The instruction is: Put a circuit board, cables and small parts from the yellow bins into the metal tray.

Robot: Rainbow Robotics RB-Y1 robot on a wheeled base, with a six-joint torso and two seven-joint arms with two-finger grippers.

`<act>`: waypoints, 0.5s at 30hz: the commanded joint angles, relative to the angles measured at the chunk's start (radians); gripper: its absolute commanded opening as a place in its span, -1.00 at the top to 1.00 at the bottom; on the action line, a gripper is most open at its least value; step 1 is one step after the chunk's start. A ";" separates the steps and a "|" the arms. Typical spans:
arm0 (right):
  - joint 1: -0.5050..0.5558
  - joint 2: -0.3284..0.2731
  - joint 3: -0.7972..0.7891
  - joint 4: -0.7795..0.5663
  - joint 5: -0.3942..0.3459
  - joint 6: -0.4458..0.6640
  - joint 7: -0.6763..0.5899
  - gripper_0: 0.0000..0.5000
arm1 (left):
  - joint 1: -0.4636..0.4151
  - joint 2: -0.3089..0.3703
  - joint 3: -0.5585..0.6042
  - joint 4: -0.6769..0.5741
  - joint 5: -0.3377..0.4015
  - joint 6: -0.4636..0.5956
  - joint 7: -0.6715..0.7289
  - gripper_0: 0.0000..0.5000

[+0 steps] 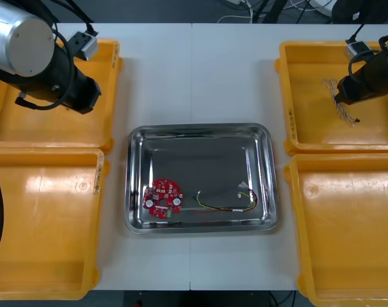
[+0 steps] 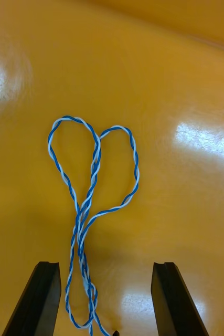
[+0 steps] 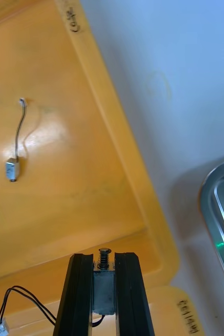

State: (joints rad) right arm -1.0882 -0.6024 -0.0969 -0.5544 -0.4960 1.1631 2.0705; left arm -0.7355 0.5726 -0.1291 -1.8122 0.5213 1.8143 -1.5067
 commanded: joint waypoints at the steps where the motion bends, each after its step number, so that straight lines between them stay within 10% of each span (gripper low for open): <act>1: -0.058 0.010 -0.026 -0.001 -0.001 -0.016 0.010 -1.00 | -0.019 -0.043 -0.069 -0.059 -0.030 0.008 0.203 1.00; 15: -0.056 0.032 -0.026 0.082 -0.003 -0.076 -0.007 -1.00 | -0.022 -0.122 -0.317 -0.081 -0.116 -0.050 0.496 1.00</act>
State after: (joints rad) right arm -1.0911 -0.5808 -0.0970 -0.4930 -0.4964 1.1075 2.0702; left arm -0.7355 0.4796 -0.4030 -1.8546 0.4238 1.7912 -1.1595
